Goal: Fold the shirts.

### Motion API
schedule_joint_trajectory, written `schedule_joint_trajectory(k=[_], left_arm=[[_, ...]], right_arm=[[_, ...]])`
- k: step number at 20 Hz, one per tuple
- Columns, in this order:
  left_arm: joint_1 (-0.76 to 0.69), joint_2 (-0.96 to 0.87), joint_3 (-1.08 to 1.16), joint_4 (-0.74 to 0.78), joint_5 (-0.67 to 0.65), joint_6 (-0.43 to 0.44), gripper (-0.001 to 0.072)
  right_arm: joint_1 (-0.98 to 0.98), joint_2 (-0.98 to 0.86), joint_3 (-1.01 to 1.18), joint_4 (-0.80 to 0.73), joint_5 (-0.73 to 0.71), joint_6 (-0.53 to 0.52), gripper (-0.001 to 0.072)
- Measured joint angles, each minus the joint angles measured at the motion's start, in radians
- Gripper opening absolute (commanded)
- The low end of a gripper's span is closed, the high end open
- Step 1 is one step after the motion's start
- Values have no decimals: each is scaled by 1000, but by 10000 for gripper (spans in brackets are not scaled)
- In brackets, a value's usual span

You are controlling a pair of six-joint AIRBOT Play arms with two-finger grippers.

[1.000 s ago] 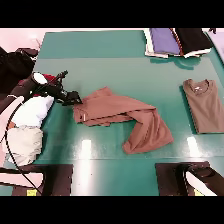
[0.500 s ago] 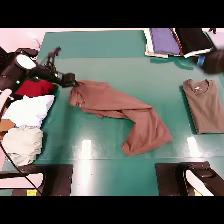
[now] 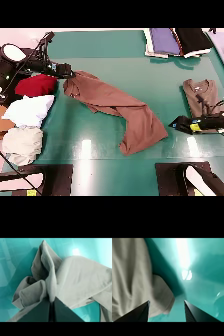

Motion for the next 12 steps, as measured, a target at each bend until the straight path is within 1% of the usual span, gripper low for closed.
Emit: schedule_joint_trajectory(k=[1, 2, 3, 4, 6, 9, 12], left_arm=[[0, 0, 1, 0, -1, 1, 25], [0, 0, 1, 0, -2, 1, 25], [0, 0, 2, 0, -2, 2, 26], [0, 0, 2, 0, -3, 2, 25], [0, 1, 2, 0, -8, 2, 26], [0, 1, 2, 0, -21, 2, 25], [0, 1, 2, 0, -31, 1, 26]], right_arm=[[17, -29, -13, 5, -17, -6, 480], [43, -58, -16, 8, -30, -11, 420], [73, -83, -12, 11, -40, -14, 376], [108, -107, -2, 12, -54, -18, 375], [189, -150, 30, 14, -84, -22, 307], [290, -193, 89, 14, -122, -24, 307], [348, -233, 135, 11, -136, -26, 307]])
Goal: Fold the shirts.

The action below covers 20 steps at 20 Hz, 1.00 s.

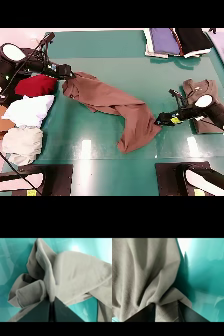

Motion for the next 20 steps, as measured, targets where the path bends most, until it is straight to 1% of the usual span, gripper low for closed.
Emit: schedule_joint_trajectory(k=[1, 2, 6, 11, 12, 13, 14, 17, 20], left_arm=[[0, 0, 0, 0, -5, 0, 25], [0, 1, 0, 0, -5, 0, 25], [0, 14, 1, 0, -11, 0, 24], [0, 84, 19, 5, 16, 0, 25], [0, 96, 23, 5, 19, 0, 24], [0, 104, 25, 7, 19, 0, 25], [0, 109, 25, 14, 18, 0, 25], [0, 117, 16, 29, 13, -1, 25], [0, 121, 12, 39, 12, -1, 25]], right_arm=[[10, -15, 8, 0, 0, -1, 239], [18, -31, 14, 0, -2, -1, 12], [31, -55, 26, -2, -21, -1, 16], [-24, 82, 60, -2, -35, -2, 21], [-46, 111, 66, -3, -31, -2, 151], [-68, 131, 68, -2, -21, -2, 465], [-95, 144, 65, -2, -3, -1, 572], [-162, 132, 26, 2, 38, 6, 573], [-180, 64, -45, 50, 56, 8, 573]])
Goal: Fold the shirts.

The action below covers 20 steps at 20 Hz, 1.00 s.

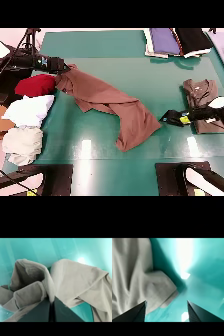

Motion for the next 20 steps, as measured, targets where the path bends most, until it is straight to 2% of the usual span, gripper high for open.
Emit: schedule_joint_trajectory(k=[1, 2, 3, 4, 5, 8, 12, 20], left_arm=[[0, 1, -2, 4, -1, 0, 25], [0, 1, -2, 4, 0, 0, 25], [0, 2, -2, 5, -1, 0, 25], [0, 2, -3, 6, -1, 0, 25], [0, 2, -3, 7, -1, 0, 25], [0, 9, 11, 11, -6, 0, 25], [0, 66, 132, 14, -24, 0, 25], [0, 299, 467, 14, -35, 0, 24]], right_arm=[[7, -28, -21, 28, -4, -8, 566], [21, -56, -35, 60, -16, -15, 440], [39, -83, -43, 88, -34, -26, 284], [57, -105, -44, 112, -54, -36, 81], [77, -120, -36, 129, -70, -47, 18], [122, -116, 42, 159, -103, -83, 17], [122, 24, 254, 158, -84, -101, 18], [-87, 315, 753, 133, 51, -64, 17]])
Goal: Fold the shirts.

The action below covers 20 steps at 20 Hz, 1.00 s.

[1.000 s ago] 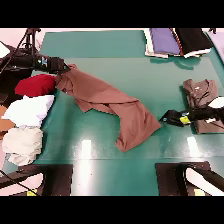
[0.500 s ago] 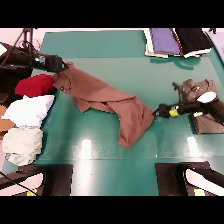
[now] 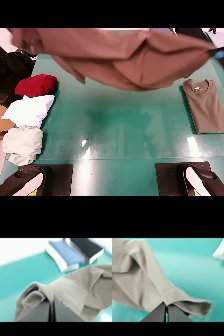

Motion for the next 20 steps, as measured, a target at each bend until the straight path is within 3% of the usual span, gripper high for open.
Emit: schedule_joint_trajectory(k=[6, 14, 15, 16, 20], left_arm=[[0, 69, -50, 29, -81, -51, 24], [0, -24, -759, 55, -64, -61, 44], [0, -39, -846, 58, -40, -56, 347], [0, -50, -911, 61, -17, -54, 553], [29, -74, -1001, 67, 41, -47, 552]], right_arm=[[-131, -11, 178, 0, 119, 47, 16], [39, -196, -101, -34, 136, 79, 16], [62, -215, -150, -48, 129, 79, 16], [80, -232, -193, -63, 122, 80, 17], [132, -274, -315, -87, 98, 81, 17]])
